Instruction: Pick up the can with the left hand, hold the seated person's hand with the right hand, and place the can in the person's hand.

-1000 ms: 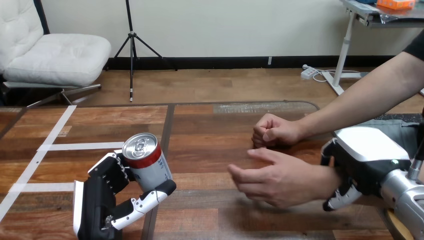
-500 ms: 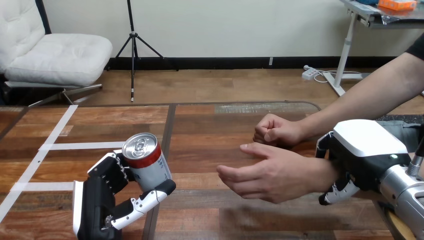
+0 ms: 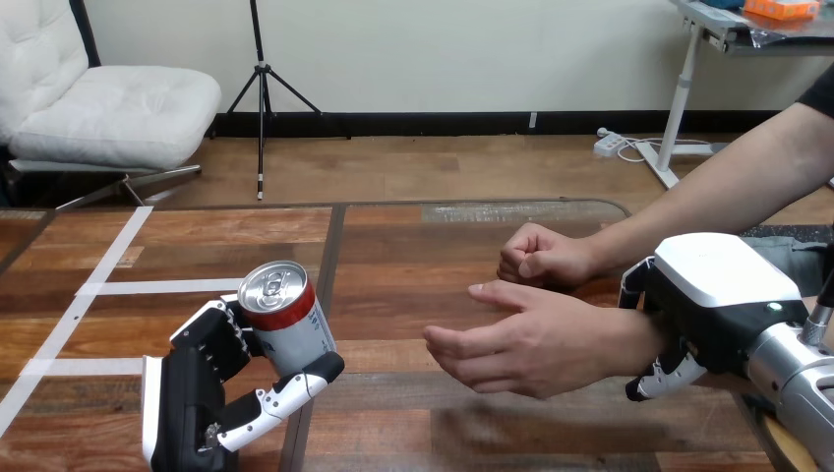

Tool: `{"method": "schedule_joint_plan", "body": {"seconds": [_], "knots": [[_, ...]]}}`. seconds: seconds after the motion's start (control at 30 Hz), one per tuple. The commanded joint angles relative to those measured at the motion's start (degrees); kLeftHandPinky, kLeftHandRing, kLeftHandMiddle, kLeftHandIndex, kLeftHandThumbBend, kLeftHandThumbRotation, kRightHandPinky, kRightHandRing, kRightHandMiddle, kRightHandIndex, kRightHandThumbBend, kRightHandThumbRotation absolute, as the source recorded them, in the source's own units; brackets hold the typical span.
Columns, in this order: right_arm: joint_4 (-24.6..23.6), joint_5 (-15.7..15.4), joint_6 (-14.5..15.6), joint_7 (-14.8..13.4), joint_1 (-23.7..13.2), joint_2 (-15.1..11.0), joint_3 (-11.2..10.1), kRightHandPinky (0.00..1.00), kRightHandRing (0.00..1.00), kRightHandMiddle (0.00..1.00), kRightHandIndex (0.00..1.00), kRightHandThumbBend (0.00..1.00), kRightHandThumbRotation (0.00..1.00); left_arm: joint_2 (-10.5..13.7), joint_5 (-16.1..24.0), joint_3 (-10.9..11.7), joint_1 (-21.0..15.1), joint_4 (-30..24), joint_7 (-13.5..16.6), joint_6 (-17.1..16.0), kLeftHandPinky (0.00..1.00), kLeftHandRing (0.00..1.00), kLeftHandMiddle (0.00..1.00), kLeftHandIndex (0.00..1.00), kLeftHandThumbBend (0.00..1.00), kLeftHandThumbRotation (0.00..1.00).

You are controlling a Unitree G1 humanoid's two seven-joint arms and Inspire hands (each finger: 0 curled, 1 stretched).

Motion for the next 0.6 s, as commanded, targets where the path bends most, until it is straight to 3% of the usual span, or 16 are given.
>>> {"method": "schedule_joint_plan", "body": {"seconds": [0.0, 0.57], "knots": [[-2.72, 0.27, 1.40, 0.73, -1.93, -1.03, -2.15, 0.30, 0.39, 0.46, 0.51, 0.82, 0.00, 0.14, 0.41, -0.07, -3.68, -2.27, 0.42, -0.66, 0.41, 0.43, 0.48, 0.51, 0.73, 0.00], [-7.05, 0.57, 2.30, 3.53, -3.63, -1.39, -2.42, 0.28, 0.36, 0.44, 0.51, 0.82, 0.00, -0.01, 0.10, -0.26, -4.16, -1.59, 0.37, -0.70, 0.41, 0.43, 0.48, 0.51, 0.73, 0.00]]}}
